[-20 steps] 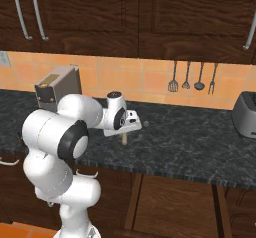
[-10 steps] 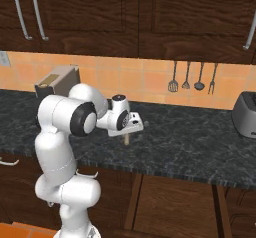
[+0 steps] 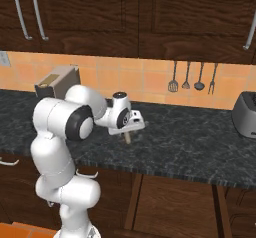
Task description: Pick the pizza cutter from the drawer and place it on the counter.
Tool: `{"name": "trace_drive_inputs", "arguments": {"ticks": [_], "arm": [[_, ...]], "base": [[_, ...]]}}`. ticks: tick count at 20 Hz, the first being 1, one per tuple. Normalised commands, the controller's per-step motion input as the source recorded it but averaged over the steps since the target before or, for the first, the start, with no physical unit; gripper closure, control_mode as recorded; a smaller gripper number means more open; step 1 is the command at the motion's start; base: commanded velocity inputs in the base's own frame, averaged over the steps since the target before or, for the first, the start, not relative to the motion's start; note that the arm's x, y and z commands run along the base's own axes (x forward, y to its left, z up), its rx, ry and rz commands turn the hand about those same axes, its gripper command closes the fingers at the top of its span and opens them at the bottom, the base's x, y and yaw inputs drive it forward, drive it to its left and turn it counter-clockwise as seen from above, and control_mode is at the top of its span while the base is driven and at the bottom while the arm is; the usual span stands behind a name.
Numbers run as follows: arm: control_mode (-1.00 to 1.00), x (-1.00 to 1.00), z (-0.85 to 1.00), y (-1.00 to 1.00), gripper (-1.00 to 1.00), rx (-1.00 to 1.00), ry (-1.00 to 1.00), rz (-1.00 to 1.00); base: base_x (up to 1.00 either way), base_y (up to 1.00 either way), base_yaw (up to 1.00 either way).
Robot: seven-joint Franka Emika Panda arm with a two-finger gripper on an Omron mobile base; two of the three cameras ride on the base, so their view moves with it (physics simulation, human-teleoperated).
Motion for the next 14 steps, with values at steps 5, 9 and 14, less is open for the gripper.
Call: {"name": "trace_drive_inputs", "arguments": {"ticks": [5,9,14], "arm": [[-1.0,-0.94,0.94,-0.15,-1.0,0.01,0.0,-0.13],[-1.0,-0.9,1.0,0.15,-1.0,0.0,0.0,-0.22],[-1.0,-0.99,0.68,0.65,-1.0,0.0,-0.01,-0.3]], "base": [[0.0,0.0,0.0],[0.0,0.0,0.0],[0.0,0.0,0.0]]}}
